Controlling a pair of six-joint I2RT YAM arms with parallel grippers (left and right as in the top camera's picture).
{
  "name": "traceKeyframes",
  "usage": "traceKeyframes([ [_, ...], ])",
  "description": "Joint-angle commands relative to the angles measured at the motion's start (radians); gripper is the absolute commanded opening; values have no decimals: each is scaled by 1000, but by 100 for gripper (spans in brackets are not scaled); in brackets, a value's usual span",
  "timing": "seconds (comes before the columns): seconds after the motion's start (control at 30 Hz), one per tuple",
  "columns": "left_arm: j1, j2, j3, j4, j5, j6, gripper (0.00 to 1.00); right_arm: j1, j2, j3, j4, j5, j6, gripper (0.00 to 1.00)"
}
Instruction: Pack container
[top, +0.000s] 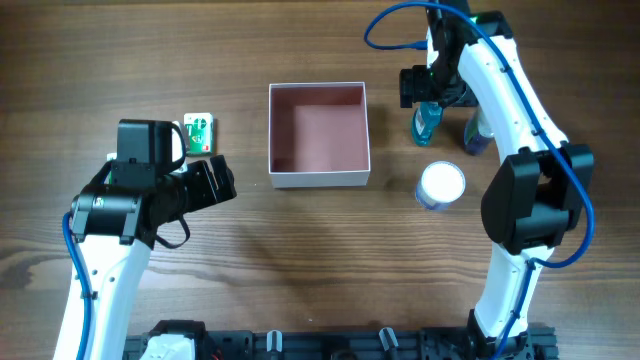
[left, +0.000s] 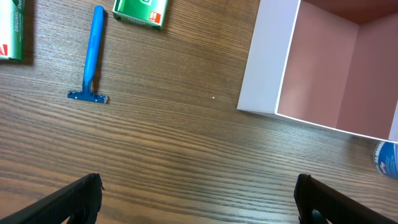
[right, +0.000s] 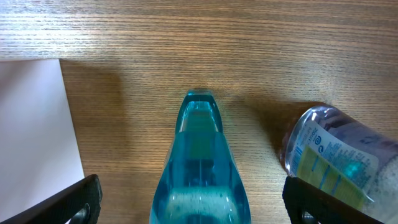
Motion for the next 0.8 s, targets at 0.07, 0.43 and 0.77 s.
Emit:
traceKeyframes([
  [0.07, 6, -1, 18, -1, -6, -16, 100, 0, 18, 17, 2, 17, 15, 87],
  [0.43, 6, -1, 18, -1, -7, -16, 100, 0, 18, 17, 2, 17, 15, 69],
  [0.77, 6, -1, 18, -1, -7, -16, 100, 0, 18, 17, 2, 17, 14, 56],
])
